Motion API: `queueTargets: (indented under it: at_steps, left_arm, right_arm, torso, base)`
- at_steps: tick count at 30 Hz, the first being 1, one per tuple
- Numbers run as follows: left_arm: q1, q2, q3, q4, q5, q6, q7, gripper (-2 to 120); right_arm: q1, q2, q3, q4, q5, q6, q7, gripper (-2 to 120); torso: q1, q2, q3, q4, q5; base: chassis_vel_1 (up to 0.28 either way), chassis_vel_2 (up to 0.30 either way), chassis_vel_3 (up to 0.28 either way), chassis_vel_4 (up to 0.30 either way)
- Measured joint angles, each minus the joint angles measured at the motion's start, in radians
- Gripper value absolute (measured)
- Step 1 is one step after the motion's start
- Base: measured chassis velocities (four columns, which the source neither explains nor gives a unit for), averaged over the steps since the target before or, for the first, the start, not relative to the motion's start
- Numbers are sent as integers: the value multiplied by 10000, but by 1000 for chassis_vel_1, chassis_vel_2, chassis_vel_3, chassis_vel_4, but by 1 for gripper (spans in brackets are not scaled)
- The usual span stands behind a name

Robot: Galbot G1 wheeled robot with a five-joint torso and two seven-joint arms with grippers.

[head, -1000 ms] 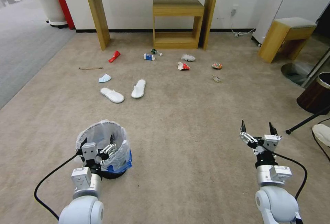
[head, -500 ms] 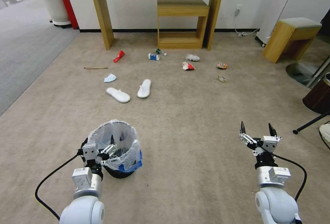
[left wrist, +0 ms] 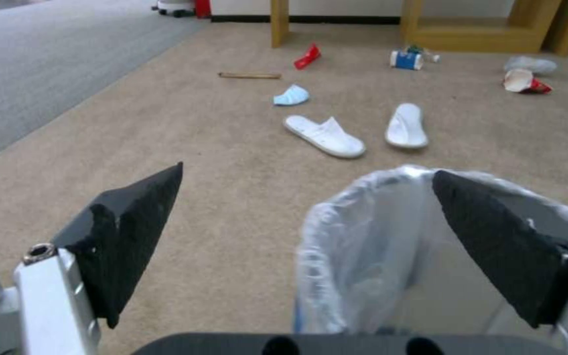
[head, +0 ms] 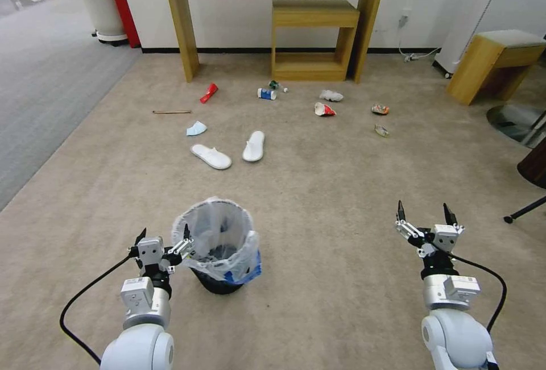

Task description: Pick up the trash bin and place the garbage on the floor into it.

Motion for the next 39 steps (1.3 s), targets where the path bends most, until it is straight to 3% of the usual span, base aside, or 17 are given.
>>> queueTargets:
  at_steps: [11,39]
  left_arm:
    - [-41,-27,-95,77,2,-45,-6,100]
    - [-81,-81,-88,187,-4,-95,-3,100]
  right_arm:
    - [41,11,-43,-131,164,239,-13,100]
    - [135,35,78,-220,-29,148,-53,100]
  torso:
    - [0,0,0,2,-1]
    - [0,0,0,0,-1]
  base:
    - [104,101,-93,-94]
    - [-21,18,17,-20]
